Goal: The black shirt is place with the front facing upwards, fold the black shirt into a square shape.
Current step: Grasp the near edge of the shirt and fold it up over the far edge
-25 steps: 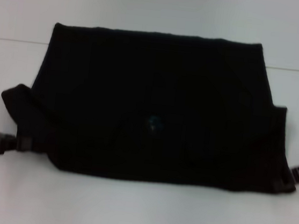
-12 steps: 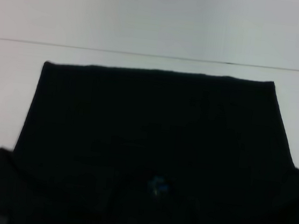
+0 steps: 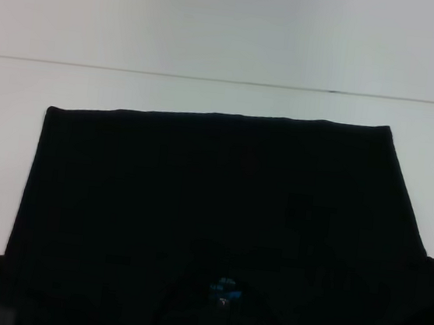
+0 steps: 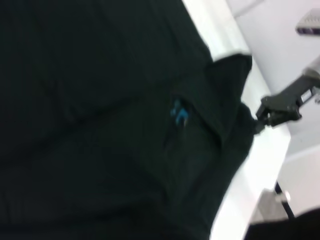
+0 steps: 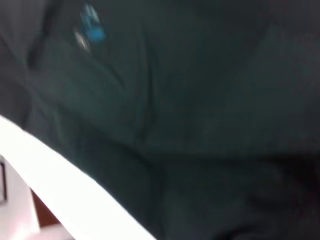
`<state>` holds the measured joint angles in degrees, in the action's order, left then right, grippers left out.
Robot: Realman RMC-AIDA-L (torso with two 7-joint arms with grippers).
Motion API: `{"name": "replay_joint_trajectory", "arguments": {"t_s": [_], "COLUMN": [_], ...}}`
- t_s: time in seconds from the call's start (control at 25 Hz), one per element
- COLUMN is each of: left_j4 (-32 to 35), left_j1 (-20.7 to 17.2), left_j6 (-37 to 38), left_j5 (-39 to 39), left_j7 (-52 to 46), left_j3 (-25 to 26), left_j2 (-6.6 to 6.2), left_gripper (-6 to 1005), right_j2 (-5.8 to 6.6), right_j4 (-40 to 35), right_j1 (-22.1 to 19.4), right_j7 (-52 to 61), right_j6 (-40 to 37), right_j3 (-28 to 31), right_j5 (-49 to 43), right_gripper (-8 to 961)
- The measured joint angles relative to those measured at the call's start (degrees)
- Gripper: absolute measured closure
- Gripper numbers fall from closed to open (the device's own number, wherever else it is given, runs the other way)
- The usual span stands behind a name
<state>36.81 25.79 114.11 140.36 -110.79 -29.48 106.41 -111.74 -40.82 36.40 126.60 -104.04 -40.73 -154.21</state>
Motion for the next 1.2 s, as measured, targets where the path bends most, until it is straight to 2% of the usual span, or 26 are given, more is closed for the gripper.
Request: {"name": "replay_joint_trajectory", "arguments": {"t_s": [0.08, 0.36, 0.44, 0.52, 0.6, 0.72, 0.84, 1.04, 1.2], "left_j4": [-0.2, -2.0, -2.1, -2.2, -2.4, -3.8, -5.3, -5.7, -5.8], "left_j1": [1.3, 6.7, 7.5, 7.9, 7.9, 7.4, 7.5, 8.4, 9.2], "left_j6": [-1.3, -10.8, -14.4, -20.3, -23.9, -30.7, -35.7, -43.6, -48.2], "left_j5": [0.0, 0.0, -0.1, -1.9, -4.3, -10.6, -15.1, -20.0, -23.0], "left_j7": [-2.2, -9.3, -10.5, -11.4, -11.6, -10.4, -8.1, -4.6, -1.1], "left_j3": [3.0, 12.7, 15.1, 17.7, 18.4, 18.6, 18.3, 18.2, 18.1], "left_j2": [-0.15, -0.75, -0.6, -0.02, 0.57, 1.77, 3.14, 6.25, 8.39], "left_gripper": [997, 997, 997, 996, 996, 996, 996, 996, 997], "right_j2": [0.66, 4.92, 5.13, 4.83, 4.23, 2.57, -0.26, -5.03, -7.34], "right_j4": [0.1, 6.8, 8.5, 10.2, 12.0, 14.5, 15.5, 15.6, 16.6], "right_j1": [0.4, 2.5, 2.7, 2.7, 2.7, 2.6, 2.5, 2.1, 2.5], "right_j7": [0.3, 4.3, 4.8, 4.7, 3.9, 1.3, -2.0, -9.1, -15.3], "right_j6": [-0.2, 5.8, 9.8, 13.8, 18.6, 26.0, 34.1, 44.9, 49.8], "right_j3": [3.7, 14.8, 16.2, 16.7, 16.8, 16.8, 16.8, 16.8, 16.6], "right_j5": [2.0, 12.5, 16.7, 20.9, 25.3, 30.9, 35.6, 42.7, 47.5], "right_gripper": [918, 919, 919, 919, 919, 919, 920, 920, 920]}}
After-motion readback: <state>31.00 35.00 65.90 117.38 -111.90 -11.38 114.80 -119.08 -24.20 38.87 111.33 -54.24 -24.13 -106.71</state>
